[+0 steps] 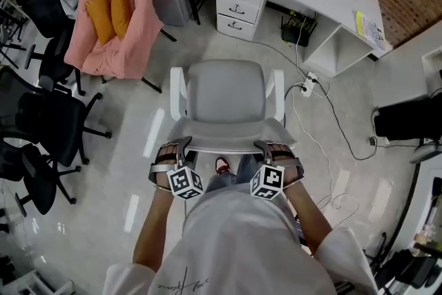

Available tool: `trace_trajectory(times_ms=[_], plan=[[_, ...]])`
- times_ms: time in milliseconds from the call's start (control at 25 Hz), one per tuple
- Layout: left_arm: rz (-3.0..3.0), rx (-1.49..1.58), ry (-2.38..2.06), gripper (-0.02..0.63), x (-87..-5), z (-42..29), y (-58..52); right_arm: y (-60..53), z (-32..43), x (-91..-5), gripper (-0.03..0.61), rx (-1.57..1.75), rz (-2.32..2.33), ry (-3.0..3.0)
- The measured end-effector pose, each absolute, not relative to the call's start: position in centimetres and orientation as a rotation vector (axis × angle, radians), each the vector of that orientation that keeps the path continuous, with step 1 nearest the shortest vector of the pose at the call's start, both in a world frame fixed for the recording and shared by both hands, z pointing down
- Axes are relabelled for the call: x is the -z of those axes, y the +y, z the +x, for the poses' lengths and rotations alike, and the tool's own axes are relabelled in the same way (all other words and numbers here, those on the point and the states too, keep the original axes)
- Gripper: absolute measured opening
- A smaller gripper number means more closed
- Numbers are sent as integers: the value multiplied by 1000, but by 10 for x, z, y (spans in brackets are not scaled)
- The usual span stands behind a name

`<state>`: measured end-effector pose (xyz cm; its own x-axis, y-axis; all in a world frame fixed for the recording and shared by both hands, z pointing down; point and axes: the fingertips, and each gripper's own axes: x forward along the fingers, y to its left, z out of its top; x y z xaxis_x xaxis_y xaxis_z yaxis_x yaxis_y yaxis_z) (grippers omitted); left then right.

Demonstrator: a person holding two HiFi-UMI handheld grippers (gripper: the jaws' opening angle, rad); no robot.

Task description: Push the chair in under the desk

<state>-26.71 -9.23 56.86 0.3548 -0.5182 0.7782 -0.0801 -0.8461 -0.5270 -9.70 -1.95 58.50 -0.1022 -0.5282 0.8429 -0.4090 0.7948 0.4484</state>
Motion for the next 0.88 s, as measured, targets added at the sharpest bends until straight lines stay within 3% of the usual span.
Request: trace_trajectory(times_ms=[880], plan=[[-2215, 1497, 434, 176, -568, -215, -94, -14, -50, -583, 132, 104, 828, -1682]])
